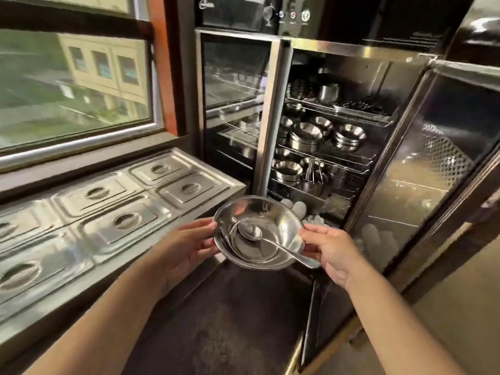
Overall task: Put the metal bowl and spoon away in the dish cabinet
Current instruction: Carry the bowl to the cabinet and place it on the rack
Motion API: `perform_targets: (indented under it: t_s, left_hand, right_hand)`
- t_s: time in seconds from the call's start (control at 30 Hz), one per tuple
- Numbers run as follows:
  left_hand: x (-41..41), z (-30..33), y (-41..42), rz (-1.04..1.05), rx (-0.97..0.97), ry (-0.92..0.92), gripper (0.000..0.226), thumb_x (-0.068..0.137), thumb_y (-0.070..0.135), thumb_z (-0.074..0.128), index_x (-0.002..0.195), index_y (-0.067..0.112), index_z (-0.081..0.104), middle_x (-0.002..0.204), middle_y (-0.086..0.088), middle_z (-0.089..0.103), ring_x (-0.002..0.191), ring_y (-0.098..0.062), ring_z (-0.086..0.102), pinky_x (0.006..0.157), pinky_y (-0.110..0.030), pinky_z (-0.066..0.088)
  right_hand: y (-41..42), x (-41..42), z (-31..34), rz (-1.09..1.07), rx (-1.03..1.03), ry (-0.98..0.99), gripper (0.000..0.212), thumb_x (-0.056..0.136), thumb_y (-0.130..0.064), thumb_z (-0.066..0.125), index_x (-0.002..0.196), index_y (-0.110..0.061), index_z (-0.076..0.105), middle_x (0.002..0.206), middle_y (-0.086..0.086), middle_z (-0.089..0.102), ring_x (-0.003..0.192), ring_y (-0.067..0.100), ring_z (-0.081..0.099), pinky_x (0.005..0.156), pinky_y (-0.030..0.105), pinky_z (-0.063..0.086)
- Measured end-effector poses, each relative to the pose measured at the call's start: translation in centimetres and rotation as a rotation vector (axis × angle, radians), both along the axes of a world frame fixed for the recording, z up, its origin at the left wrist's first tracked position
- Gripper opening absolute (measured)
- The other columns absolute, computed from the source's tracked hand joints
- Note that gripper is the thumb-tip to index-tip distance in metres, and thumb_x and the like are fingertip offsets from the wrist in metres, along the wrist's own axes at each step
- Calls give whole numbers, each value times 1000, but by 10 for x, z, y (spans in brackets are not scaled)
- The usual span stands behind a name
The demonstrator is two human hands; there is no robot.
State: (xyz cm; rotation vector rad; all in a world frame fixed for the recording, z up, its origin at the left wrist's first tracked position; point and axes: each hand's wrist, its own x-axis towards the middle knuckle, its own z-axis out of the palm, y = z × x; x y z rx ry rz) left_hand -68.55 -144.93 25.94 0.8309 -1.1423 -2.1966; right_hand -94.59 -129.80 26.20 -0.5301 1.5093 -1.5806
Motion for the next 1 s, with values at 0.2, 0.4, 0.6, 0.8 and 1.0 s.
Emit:
perform_targets:
  t_s: [0.2,0.4,0.6,0.8,1.0]
  left_hand:
    - [-68,16,-95,-93,-9,8,30,88,6,62,115,-2,70,89,-13,75,65,-17,73,60,-28,63]
    - [-148,11,-182,-172,-86,-25,25,97,7,57,117,2,71,90,-7,74,65,-9,68,62,-25,62]
    - [-239,8,-264,-169,-107,-70,27,98,7,55,120,1,69,96,-9,71,71,-12,63,64,-25,62]
    - [-341,13,-330,-197,-84,-61,31,99,4,55,127,-5,63,110,-20,64,87,-22,55,68,-29,63]
    - [-437,-1,-379,-296,-63,-81,30,95,7,61,124,-1,66,110,-19,66,93,-27,54,83,-35,60]
  right_hand:
    - [-68,-48,8,-133,-73,-34,19,85,3,73,103,-2,68,73,14,77,56,17,73,47,25,56]
    - [-141,-118,-1,-189,-82,-57,40,77,-5,80,115,-3,67,80,16,78,62,22,75,58,30,59]
    - [-219,-195,-2,-215,-66,-67,49,67,-11,83,113,-2,67,80,18,78,61,24,74,56,33,58]
    - [-274,-282,9,-315,-19,-62,27,83,-2,77,108,-4,68,85,16,79,63,20,75,50,27,58]
    - [-301,-353,11,-436,14,-47,35,85,0,76,119,1,65,77,12,78,60,18,74,49,29,57]
